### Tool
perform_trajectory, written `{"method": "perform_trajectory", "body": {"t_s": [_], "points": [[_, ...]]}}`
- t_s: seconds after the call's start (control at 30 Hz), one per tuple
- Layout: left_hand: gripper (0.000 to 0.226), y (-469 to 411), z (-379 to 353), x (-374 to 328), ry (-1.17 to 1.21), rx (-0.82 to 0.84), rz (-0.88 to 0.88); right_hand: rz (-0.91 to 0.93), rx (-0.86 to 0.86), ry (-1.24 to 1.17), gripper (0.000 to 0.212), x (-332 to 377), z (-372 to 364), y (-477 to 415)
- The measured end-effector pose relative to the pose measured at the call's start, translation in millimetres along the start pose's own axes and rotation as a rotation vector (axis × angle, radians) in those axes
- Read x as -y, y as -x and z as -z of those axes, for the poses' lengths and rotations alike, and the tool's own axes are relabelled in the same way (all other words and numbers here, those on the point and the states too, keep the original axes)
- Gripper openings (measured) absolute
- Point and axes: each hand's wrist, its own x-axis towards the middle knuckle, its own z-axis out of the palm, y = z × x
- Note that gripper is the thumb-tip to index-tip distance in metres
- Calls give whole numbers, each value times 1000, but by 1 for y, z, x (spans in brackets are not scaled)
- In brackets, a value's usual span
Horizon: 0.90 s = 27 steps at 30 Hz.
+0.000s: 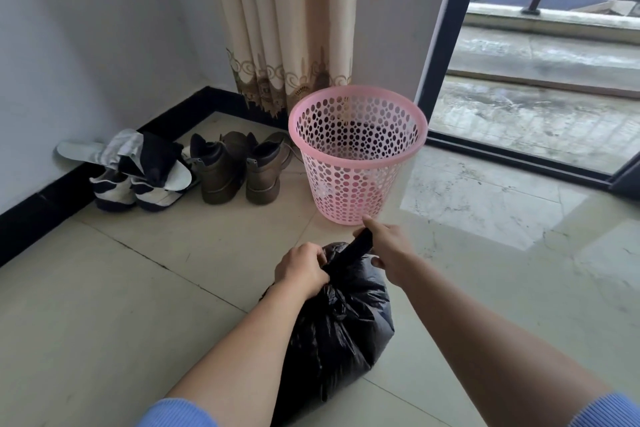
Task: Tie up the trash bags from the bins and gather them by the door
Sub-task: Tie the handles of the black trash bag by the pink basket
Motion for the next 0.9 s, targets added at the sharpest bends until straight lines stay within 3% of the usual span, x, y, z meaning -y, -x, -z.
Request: {"method": "perform_trajectory", "body": {"t_s": [0.13,0.27,0.33,0.47,0.57,0.67,0.77,0.8,0.9], "points": [[37,-4,4,14,-66,-97,79,-36,1,-86,39,-1,14,-8],[9,-4,16,18,60,-200,72,-18,363,44,37,8,16,-4],[17,-6,24,14,239,-183,67,8,519,98,31,11,5,2],[8,-6,38,8,762,13,155,87,423,161,15,13,-8,2],[13,1,51,13,965,228,132,92,310,160,19,16,-1,-1],[25,4,58,19,937,255,112,-3,354,43,20,19,10,-1],[29,1,56,20,780,165,96,-127,554,142,58,27,15,4],[27,1,54,19,692,135,82,-134,610,207,59,30,14,6],[17,-4,57,17,492,43,18,-66,584,332,20,36,9,9]]}}
